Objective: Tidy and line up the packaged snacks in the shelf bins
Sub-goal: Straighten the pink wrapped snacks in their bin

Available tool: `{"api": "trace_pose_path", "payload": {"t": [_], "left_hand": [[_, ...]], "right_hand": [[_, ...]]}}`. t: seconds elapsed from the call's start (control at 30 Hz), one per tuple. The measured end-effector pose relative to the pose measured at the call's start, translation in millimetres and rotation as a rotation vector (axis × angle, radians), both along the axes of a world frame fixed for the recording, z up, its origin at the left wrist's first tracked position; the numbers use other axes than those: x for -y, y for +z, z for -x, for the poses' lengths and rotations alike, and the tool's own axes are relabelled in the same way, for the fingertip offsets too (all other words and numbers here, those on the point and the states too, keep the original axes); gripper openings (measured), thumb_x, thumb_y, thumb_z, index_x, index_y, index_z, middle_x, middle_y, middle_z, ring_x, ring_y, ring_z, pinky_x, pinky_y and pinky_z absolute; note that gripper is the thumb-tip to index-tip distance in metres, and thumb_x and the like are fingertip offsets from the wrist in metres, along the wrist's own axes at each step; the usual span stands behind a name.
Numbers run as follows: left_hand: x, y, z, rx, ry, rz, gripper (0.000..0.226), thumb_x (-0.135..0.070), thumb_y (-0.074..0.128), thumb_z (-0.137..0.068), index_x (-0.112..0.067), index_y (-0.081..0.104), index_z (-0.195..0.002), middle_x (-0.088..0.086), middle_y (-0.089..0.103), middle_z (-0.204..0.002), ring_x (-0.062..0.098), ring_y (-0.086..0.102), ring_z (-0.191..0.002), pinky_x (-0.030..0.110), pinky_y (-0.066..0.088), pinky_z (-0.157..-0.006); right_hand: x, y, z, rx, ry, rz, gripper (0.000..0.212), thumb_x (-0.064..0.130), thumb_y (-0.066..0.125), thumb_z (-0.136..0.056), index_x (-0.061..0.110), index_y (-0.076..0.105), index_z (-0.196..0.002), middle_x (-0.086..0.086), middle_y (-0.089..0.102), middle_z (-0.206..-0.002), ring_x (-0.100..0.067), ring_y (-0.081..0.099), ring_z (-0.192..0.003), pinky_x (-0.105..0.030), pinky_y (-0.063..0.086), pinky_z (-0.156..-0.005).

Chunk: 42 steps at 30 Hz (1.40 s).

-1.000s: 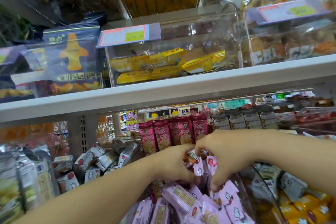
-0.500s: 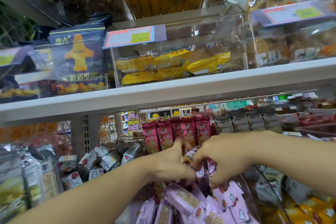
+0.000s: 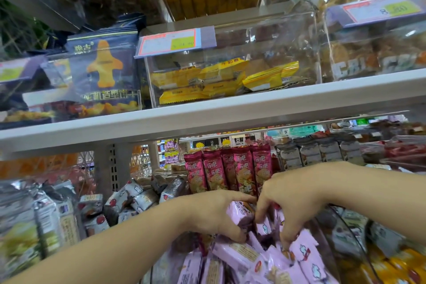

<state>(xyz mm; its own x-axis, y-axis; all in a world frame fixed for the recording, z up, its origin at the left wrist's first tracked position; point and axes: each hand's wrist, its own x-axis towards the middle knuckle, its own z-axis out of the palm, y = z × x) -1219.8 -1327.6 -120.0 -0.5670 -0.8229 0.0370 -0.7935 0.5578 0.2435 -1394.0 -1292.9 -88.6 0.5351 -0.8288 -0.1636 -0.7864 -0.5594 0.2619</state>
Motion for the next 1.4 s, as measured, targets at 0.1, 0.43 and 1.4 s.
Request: {"api": "trace_pose_path", "payload": {"t": [0.1, 0.43, 1.4], "left_hand": [[-0.2, -4.2, 2.5, 0.007, -0.015, 0.097, 0.072, -0.028, 0.071, -0.083, -0.038, 0.034, -0.144, -0.012, 0.04, -0.146, 0.013, 0.05, -0.117, 0.018, 0.036, -0.086], [-6.6, -1.7, 6.4, -0.193, -0.092, 0.177, 0.049, -0.012, 0.07, -0.083, -0.023, 0.054, -0.128, 0.001, 0.06, -0.093, -0.002, 0.051, -0.068, 0.005, 0.038, -0.057], [-134.2, 44.2, -10.9, -0.676, -0.127, 0.446, 0.034, -0.006, 0.073, -0.078, -0.025, 0.064, -0.105, -0.013, 0.069, -0.094, -0.006, 0.063, -0.078, 0.008, 0.044, -0.067]], "right_hand": [[-0.9, -0.8, 0.4, -0.01, 0.022, 0.058, 0.054, 0.046, 0.069, -0.079, 0.033, 0.055, -0.129, 0.007, 0.06, -0.116, -0.011, 0.042, -0.102, -0.028, 0.037, -0.08], [-4.8, -4.2, 2.7, 0.018, 0.111, 0.224, 0.041, 0.046, 0.07, -0.076, 0.029, 0.067, -0.114, 0.01, 0.063, -0.094, -0.007, 0.048, -0.092, -0.023, 0.037, -0.067], [-127.4, 39.6, 8.0, 0.278, 0.222, 0.732, 0.028, 0.043, 0.061, -0.077, 0.038, 0.068, -0.104, 0.005, 0.07, -0.085, -0.012, 0.057, -0.076, -0.03, 0.048, -0.07]]}}
